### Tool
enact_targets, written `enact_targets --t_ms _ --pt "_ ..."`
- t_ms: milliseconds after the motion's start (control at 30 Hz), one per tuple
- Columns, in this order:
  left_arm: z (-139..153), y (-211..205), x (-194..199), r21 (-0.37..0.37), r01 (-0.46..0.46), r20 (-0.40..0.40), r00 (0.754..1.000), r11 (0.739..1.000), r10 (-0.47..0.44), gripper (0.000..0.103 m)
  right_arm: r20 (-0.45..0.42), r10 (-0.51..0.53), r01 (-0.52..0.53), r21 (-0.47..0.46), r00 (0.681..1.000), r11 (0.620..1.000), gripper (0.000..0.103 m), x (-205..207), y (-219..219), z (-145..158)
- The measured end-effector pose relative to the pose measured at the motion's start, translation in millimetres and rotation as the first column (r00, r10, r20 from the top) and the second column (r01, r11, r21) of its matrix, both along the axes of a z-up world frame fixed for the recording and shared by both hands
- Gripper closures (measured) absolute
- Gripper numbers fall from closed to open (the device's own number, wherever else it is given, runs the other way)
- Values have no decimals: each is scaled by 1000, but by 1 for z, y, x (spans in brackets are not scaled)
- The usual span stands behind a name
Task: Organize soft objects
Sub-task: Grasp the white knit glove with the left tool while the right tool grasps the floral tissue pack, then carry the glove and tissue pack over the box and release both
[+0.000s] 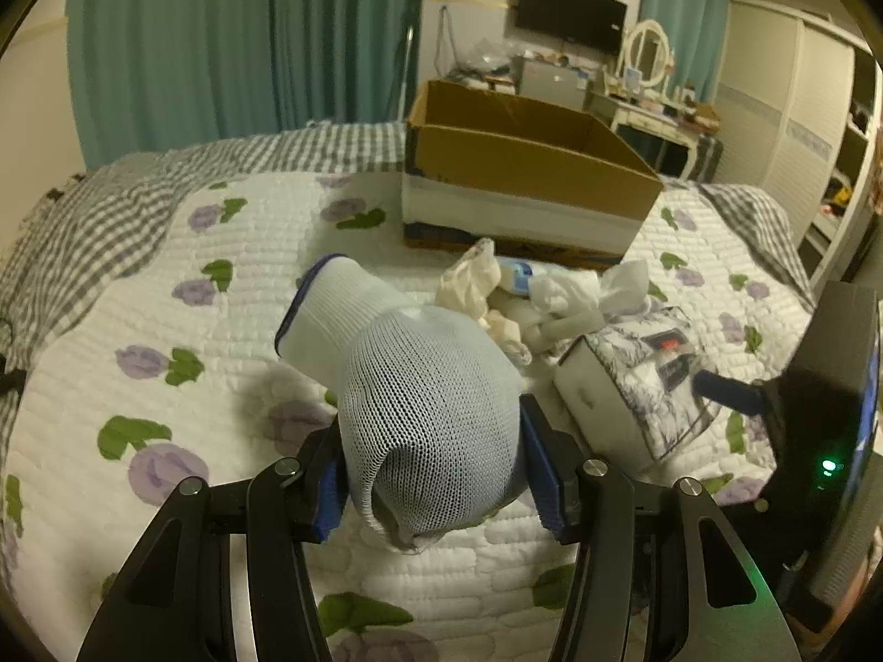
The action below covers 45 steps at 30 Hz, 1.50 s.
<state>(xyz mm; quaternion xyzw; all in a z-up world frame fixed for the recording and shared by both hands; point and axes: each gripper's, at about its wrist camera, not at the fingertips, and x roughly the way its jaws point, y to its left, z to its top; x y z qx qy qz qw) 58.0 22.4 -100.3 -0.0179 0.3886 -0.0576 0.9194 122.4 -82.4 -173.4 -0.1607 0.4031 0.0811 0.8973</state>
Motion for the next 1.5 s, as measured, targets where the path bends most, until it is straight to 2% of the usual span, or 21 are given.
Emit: enact_targets --t_ms 33,133,200,300,467,733,900,1000,1200,1333,1500 --pt "-1 -1 0 1 1 -3 1000 1000 -1 50 1 1 -1 14 1000 1000 17 0 -3 0" --pt "-2 -5 -1 13 1 -9 1000 1000 -1 50 8 5 -5 39 1000 999 26 -2 -8 4" --pt "-2 -8 -3 24 3 -6 1000 1000 -3 50 25 19 -19 33 1000 999 40 -7 -8 8" --pt "0 -14 -8 48 8 6 1000 999 -9 50 39 28 -30 37 999 999 50 -13 -10 15" --pt "11 -22 -17 78 17 24 1000 997 -19 50 52 20 -26 118 998 993 59 -22 -25 36" --pt "47 -33 -23 104 -24 118 993 994 12 50 153 41 -68 176 987 982 61 -43 -34 85" --pt "76 -33 -18 101 -28 162 987 994 11 50 218 49 -93 196 975 976 61 -42 -43 120" --pt "98 -35 -13 124 -30 212 977 992 3 50 257 52 -105 199 965 974 61 -35 -49 142" --pt "129 -41 14 157 -42 274 962 987 -3 50 328 61 -129 188 943 974 61 -9 -55 188" --pt "138 -42 39 140 -27 282 959 990 -14 50 356 73 -145 181 932 973 61 19 -56 213" --pt "141 -52 79 192 -16 294 955 981 -41 50 357 85 -161 188 930 969 61 63 -52 227"
